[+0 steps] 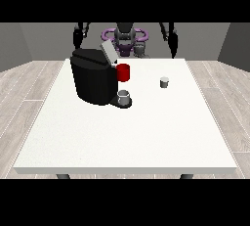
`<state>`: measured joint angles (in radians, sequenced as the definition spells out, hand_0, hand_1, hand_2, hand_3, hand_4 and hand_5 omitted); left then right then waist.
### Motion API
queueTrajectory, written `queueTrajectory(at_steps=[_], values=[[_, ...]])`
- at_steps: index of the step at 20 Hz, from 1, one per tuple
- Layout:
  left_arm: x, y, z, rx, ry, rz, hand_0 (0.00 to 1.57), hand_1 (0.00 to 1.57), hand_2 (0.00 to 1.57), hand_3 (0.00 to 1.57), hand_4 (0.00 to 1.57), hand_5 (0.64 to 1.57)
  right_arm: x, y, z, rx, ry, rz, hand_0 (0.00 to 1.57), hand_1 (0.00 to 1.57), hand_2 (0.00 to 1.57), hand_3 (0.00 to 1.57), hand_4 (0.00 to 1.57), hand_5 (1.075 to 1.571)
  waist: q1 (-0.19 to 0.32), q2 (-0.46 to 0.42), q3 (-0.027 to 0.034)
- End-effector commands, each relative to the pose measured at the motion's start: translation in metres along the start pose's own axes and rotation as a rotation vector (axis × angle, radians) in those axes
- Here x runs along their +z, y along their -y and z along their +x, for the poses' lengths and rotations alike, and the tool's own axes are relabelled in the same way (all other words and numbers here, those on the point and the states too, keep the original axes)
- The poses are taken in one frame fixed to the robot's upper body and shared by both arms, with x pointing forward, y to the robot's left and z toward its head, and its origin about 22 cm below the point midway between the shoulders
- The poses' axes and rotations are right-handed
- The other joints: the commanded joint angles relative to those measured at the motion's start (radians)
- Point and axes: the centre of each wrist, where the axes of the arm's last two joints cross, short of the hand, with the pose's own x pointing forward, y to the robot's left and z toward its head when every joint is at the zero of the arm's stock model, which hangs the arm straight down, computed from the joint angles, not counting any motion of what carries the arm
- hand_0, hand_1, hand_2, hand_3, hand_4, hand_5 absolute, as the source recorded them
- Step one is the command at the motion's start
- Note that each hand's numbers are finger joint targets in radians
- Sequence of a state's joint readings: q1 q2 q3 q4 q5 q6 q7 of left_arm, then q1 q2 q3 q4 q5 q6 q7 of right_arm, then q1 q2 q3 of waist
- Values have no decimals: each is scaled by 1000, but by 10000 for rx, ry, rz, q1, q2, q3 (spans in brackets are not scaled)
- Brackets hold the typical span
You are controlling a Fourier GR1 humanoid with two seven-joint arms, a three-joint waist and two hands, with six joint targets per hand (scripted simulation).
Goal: Insert the coffee pod into the coffee machine and close the lid
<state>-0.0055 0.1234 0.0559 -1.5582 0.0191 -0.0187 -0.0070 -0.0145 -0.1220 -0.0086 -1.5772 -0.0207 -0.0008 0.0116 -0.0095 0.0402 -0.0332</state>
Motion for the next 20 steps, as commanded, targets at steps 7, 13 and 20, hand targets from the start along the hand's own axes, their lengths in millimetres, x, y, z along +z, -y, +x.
queueTrajectory(at_steps=[7,13,20], values=[[-3,-32,15,-2652,1395,-2388,0,0,0,0,0,1571,2,5,-12,1034,130,-1520,0,0,0,0,0,1571,-118,-176,329],[-19,-57,19,-3601,1397,-2550,0,0,0,0,0,1571,-5,-8,0,1548,276,-1365,0,0,0,0,0,1571,-281,-197,329],[-64,-81,51,-5348,1178,-2084,0,0,0,0,0,1571,-26,-30,11,1214,1261,-963,0,0,0,0,0,1571,-962,1136,332]])
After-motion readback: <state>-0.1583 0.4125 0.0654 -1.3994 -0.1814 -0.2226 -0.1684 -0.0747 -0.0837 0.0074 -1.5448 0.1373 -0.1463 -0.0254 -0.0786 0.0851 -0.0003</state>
